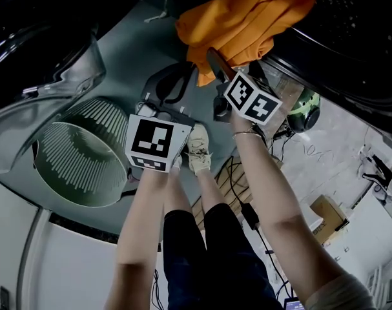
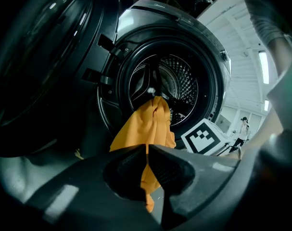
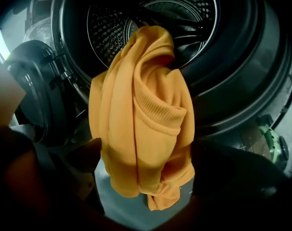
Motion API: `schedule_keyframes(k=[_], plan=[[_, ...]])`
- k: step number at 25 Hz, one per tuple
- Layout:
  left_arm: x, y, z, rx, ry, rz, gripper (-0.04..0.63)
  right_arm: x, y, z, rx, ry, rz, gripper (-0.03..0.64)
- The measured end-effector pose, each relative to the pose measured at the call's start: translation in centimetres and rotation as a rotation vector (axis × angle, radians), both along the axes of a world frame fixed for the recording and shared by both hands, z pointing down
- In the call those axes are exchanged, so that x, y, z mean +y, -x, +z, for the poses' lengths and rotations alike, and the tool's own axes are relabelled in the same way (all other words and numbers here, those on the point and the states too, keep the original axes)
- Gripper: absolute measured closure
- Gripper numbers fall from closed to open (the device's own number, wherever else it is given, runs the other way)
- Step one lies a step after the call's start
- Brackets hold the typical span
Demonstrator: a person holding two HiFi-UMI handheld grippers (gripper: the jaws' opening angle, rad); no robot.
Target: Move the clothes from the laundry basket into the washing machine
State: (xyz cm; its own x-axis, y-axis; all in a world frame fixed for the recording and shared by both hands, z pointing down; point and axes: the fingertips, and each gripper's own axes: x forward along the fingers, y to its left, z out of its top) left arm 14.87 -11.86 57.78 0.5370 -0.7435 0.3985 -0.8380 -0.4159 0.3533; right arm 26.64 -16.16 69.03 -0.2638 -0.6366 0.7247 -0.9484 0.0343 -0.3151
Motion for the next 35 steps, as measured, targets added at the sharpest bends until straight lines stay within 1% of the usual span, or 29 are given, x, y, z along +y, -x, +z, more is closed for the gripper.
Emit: schedule_keyframes(k=[1, 2, 5, 8, 9, 10, 14, 24, 29, 35], plan=[[0.0, -0.1, 0.1, 0.001, 0.001, 0.002, 0.584, -0.2, 0.0, 0.2, 0.002, 0.002, 0.007, 0.020], [0.0, -0.2, 0.2, 0.003, 0.001, 0.004, 0.584, -0.5, 0.1, 0.3, 0.005, -0.001, 0.016, 0.040], [0.1, -0.2, 0.3, 0.015, 0.005, 0.006, 0.584, -1.4, 0.3, 0.0, 0.022, -0.022, 0.036, 0.197], [0.1, -0.1, 0.2, 0.015, 0.003, 0.008, 0.584, -1.6, -0.2, -0.5, 0.033, -0.022, 0.063, 0.426], [0.1, 0.0, 0.1, 0.017, 0.002, 0.006, 0.584, -1.5, -0.4, -0.8, 0.031, -0.021, 0.062, 0.512], [0.1, 0.1, 0.0, 0.020, 0.001, 0.003, 0.584, -1.5, -0.4, -1.2, 0.029, -0.023, 0.051, 0.532], [-0.1, 0.4, -0.7, 0.024, -0.004, -0.010, 0.584, -1.7, -0.3, -3.9, 0.006, -0.069, 0.026, 0.540], [-1.8, -0.2, -4.5, 0.027, -0.045, -0.001, 0.584, -4.5, -0.4, -13.3, -0.068, -0.253, 0.078, 0.545], [-2.7, -0.2, -6.2, 0.027, -0.071, -0.003, 0.584, -7.3, -1.0, -17.9, -0.081, -0.357, 0.099, 0.545], [-3.3, 0.1, -7.2, 0.023, -0.082, 0.006, 0.584, -9.8, -1.3, -21.5, -0.049, -0.460, 0.101, 0.546]])
